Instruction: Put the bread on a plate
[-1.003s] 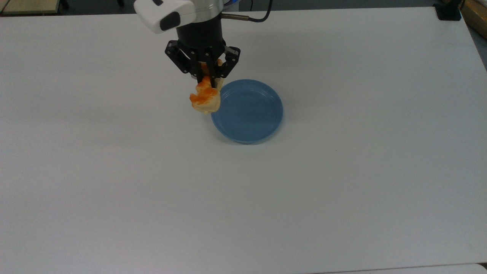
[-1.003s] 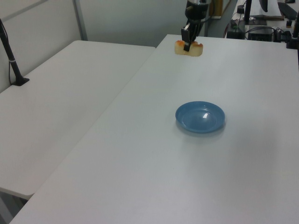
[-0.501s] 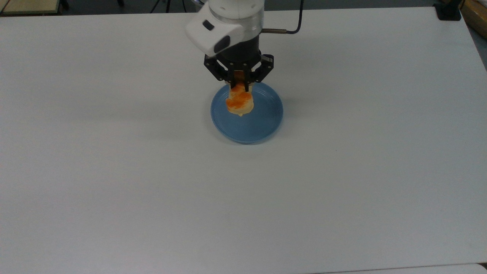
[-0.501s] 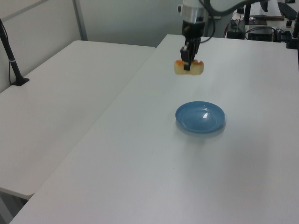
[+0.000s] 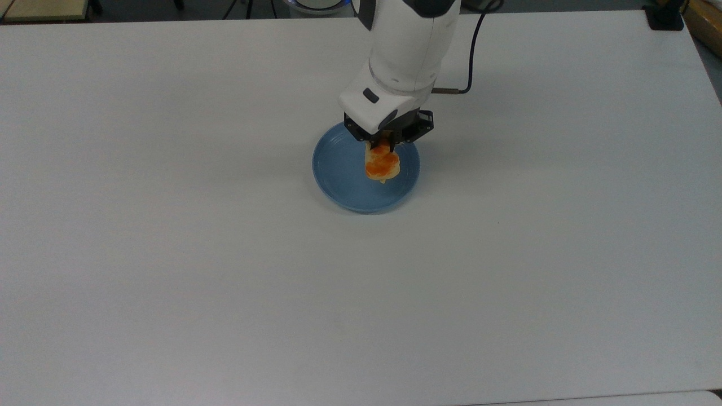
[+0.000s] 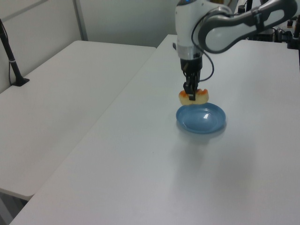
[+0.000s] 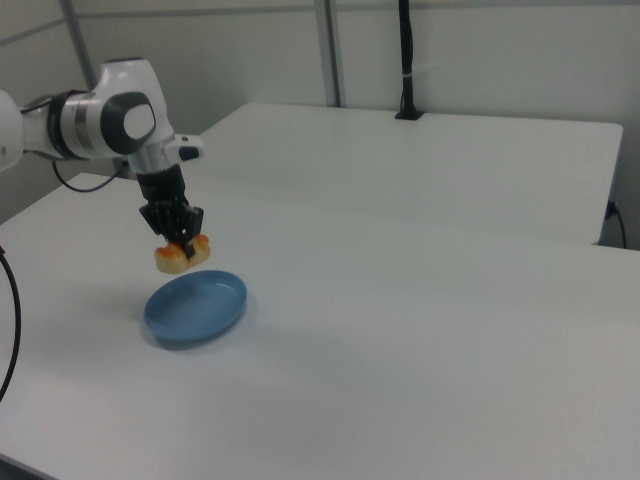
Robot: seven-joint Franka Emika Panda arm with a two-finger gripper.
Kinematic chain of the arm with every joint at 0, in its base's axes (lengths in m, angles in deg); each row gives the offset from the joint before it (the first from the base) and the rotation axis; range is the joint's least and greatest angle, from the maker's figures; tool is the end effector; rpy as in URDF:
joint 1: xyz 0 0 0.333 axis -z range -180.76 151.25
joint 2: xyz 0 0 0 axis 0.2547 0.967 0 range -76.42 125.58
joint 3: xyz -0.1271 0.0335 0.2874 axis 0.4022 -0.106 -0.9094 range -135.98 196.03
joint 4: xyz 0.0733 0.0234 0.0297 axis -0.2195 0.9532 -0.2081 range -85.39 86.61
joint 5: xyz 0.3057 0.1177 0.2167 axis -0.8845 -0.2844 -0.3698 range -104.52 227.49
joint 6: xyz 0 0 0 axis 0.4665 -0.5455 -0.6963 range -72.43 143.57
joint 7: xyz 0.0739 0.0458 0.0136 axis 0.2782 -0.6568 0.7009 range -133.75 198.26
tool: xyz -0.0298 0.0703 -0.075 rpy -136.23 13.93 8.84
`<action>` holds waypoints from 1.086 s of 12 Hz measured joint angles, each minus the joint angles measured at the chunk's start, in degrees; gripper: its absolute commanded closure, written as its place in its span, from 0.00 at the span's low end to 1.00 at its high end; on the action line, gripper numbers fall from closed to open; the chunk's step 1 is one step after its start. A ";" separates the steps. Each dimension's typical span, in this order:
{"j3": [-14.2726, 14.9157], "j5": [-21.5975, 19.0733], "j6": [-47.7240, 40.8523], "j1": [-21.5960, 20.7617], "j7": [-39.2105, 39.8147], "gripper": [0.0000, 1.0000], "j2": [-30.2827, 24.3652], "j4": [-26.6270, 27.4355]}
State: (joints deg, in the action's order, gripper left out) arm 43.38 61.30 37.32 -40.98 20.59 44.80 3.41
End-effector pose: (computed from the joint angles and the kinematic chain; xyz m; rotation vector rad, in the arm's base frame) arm 0.6312 0.1608 0.4190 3.0510 0.0475 -0.0718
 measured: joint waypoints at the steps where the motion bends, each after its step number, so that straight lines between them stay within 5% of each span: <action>1: 0.00 0.62 1.16 -0.08 -0.13 0.71 0.67 0.87; 3: -0.01 2.61 4.52 -0.51 -1.11 0.56 1.78 4.30; 5: -0.02 3.64 5.66 -0.97 -1.88 0.00 2.68 6.37; 13: 0.17 3.74 5.57 -0.77 -7.45 0.00 1.32 5.02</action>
State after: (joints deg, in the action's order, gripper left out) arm 43.54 65.03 42.89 -41.75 13.13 46.12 8.43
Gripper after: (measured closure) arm 0.000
